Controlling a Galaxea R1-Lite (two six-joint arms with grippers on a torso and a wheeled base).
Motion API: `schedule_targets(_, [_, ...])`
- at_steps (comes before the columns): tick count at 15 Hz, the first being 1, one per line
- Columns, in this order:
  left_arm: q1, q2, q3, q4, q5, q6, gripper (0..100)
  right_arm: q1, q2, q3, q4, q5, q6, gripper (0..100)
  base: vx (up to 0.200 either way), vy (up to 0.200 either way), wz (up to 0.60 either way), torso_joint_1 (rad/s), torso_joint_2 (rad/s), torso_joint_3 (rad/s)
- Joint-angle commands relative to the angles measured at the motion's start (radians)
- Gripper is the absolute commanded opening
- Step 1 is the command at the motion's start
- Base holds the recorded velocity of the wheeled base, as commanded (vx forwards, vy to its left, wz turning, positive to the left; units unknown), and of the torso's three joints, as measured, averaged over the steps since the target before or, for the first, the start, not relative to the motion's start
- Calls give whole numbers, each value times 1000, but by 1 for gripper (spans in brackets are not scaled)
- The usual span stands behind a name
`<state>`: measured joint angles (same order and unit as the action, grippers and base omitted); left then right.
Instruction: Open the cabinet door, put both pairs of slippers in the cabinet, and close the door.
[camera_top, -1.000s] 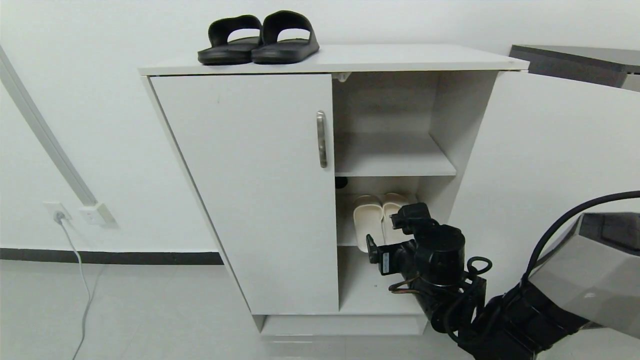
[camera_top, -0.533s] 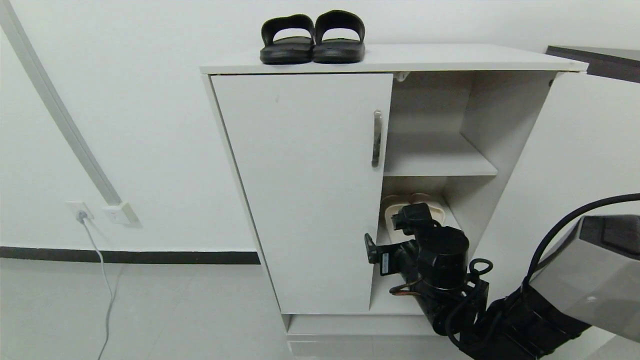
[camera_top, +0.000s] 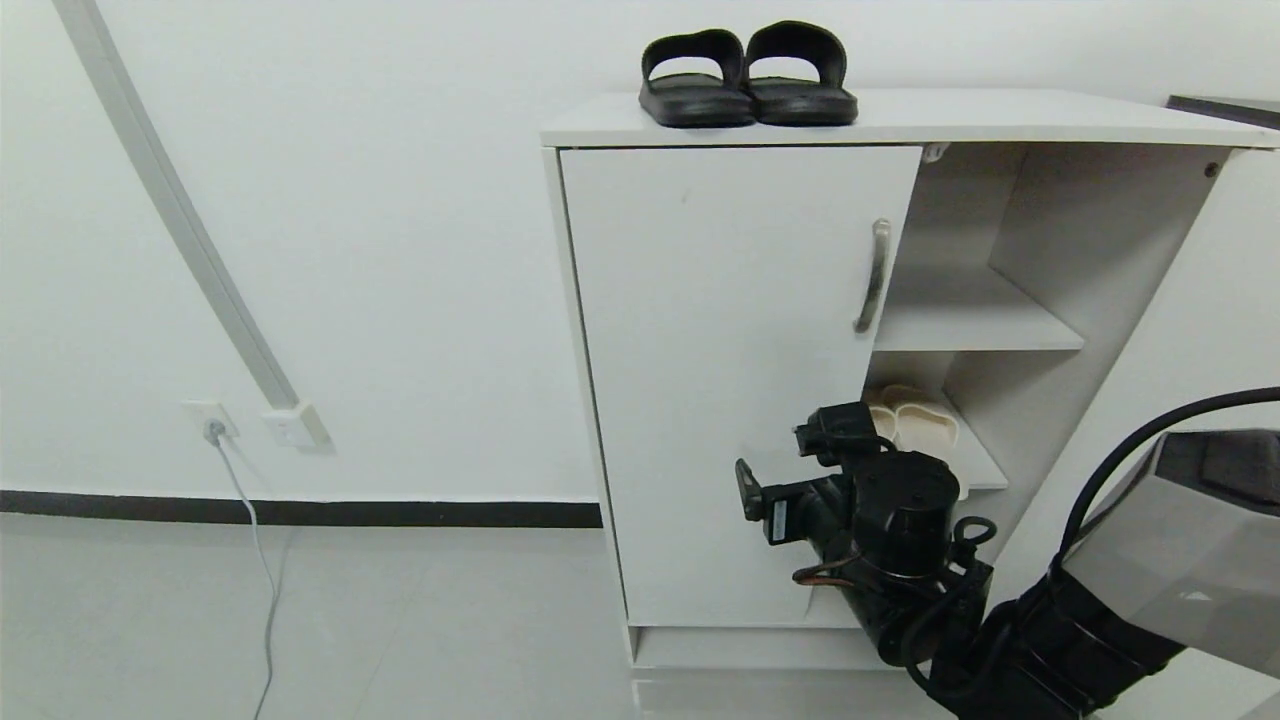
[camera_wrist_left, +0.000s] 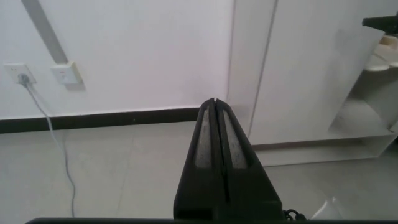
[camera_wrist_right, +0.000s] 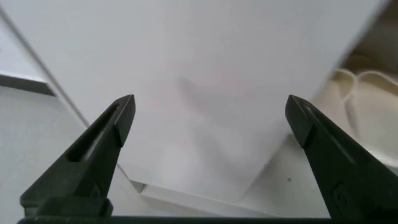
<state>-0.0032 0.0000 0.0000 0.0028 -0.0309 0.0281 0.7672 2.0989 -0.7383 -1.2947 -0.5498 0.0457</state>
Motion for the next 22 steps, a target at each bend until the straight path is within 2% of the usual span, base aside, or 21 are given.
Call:
schedule_targets(1, [-1, 0, 0, 0, 0, -5, 0, 0, 3, 4, -3, 1, -6, 100, 0, 200, 0, -2, 7, 7])
schedule_targets(15, [-1, 0, 0, 0, 0, -8, 0, 9, 4, 10, -40, 1, -30, 100, 0, 0, 0, 0, -3, -4])
schedule_targets(22, [-1, 2, 0, 0, 0, -8, 0, 14, 4, 11, -40, 1, -32, 100, 0, 0, 0, 34, -366, -334])
